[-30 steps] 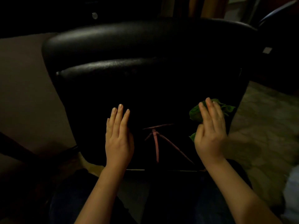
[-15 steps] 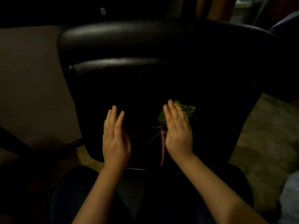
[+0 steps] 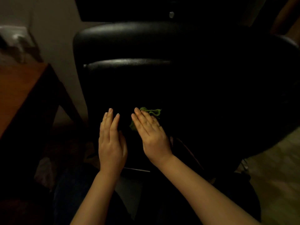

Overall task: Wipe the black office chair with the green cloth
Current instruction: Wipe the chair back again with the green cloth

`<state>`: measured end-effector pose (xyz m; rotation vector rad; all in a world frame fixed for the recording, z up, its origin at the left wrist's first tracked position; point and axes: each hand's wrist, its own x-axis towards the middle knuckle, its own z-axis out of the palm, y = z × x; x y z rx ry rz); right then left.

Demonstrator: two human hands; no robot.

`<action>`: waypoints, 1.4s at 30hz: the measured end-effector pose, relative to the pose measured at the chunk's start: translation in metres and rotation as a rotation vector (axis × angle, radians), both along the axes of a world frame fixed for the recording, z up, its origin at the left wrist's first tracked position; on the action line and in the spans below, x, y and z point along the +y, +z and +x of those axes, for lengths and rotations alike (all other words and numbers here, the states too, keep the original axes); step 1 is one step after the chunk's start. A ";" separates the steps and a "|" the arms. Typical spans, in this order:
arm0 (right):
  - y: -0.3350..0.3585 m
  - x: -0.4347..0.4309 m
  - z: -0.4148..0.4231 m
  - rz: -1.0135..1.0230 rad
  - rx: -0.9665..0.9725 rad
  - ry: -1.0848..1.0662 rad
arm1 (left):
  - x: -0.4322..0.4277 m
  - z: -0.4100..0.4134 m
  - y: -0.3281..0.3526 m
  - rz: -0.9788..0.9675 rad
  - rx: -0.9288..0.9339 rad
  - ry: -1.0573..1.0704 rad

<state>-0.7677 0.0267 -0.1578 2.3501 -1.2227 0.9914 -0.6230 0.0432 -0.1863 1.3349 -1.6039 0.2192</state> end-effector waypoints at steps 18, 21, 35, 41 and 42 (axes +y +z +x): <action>0.021 0.001 0.070 -0.141 0.037 0.457 | 0.070 0.034 0.012 0.005 -0.014 0.368; 0.028 -0.007 0.054 -0.121 -0.042 0.379 | 0.068 0.030 0.016 0.001 -0.047 0.381; 0.058 -0.037 -0.104 -0.287 -0.229 0.022 | 0.029 -0.021 0.031 -0.031 -0.097 0.210; 0.069 -0.019 -0.138 -0.272 -0.371 -0.074 | 0.014 -0.040 0.032 -0.045 -0.074 0.138; 0.071 -0.015 -0.141 -0.270 -0.383 -0.075 | 0.012 -0.043 0.032 -0.053 -0.067 0.127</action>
